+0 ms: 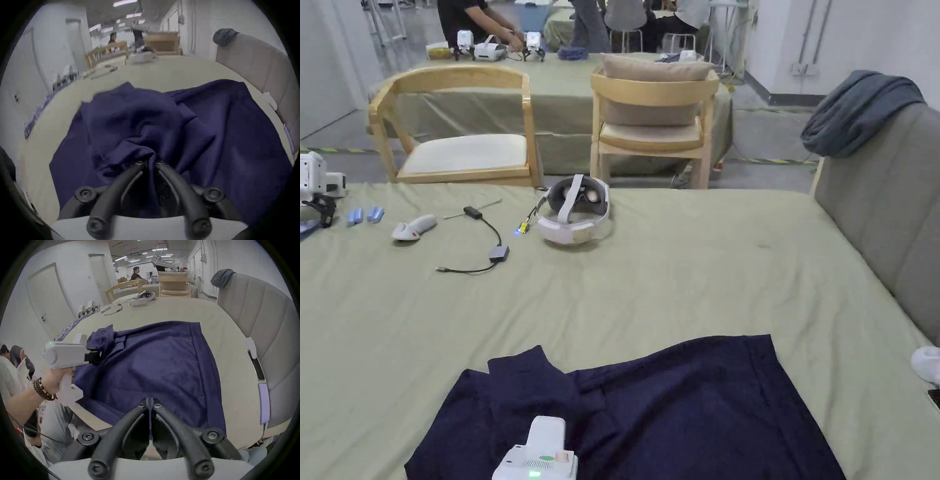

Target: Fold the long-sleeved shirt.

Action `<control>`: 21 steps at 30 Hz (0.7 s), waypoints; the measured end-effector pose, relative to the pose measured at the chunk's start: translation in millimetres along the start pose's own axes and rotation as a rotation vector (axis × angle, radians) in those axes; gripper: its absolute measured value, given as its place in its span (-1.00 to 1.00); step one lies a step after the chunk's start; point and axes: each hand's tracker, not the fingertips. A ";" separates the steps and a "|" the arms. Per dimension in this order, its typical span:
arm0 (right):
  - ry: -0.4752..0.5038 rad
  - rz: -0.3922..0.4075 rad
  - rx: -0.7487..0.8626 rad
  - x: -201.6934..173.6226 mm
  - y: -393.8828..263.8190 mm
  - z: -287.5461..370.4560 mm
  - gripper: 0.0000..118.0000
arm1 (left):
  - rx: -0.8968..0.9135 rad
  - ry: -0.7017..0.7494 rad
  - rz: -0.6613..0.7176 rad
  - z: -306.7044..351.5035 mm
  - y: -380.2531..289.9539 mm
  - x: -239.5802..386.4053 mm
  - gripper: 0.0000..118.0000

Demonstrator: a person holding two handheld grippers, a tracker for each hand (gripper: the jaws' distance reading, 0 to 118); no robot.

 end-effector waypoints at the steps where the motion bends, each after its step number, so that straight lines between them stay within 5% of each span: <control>1: -0.001 -0.001 0.000 0.7 -0.6 2.0 -0.99 | -0.019 -0.017 0.021 4.2 4.0 -1.7 -0.74; 3: -0.001 0.001 0.002 3.3 -1.2 6.4 -0.99 | -0.046 -0.094 0.126 25.7 15.1 -19.7 -0.51; 5: -0.006 0.008 0.007 3.9 -0.7 9.4 -0.99 | -0.030 -0.198 0.221 47.3 23.7 -35.1 0.66; 6: -0.007 0.010 0.006 3.4 1.5 11.9 -0.99 | 0.041 -0.210 0.249 72.5 26.1 -45.7 0.87; 10: -0.011 0.010 0.003 2.9 8.8 4.2 -0.99 | 0.083 -0.196 0.237 89.1 32.7 -79.2 0.68; 11: -0.010 0.013 -0.001 2.6 10.2 0.2 -0.99 | 0.112 -0.184 0.253 91.8 35.2 -90.0 0.41; 13: -0.012 0.020 0.001 0.1 14.4 -3.8 -0.99 | 0.126 -0.158 0.262 100.8 42.5 -110.6 -0.90; 17: -0.003 0.000 0.012 -0.6 21.7 -8.6 -0.99 | 0.130 -0.137 0.295 79.7 72.9 -141.6 -0.92; 18: -0.003 -0.004 0.011 -0.3 22.9 -9.3 -0.99 | 0.119 -0.133 0.300 66.3 82.6 -146.0 -0.70; 20: -0.007 -0.009 0.005 0.8 24.4 -10.3 -0.99 | 0.100 -0.182 0.325 37.9 95.7 -159.0 0.69; 21: -0.012 -0.011 0.001 1.5 24.8 -11.2 -0.99 | 0.063 -0.174 0.329 18.4 102.6 -161.2 0.85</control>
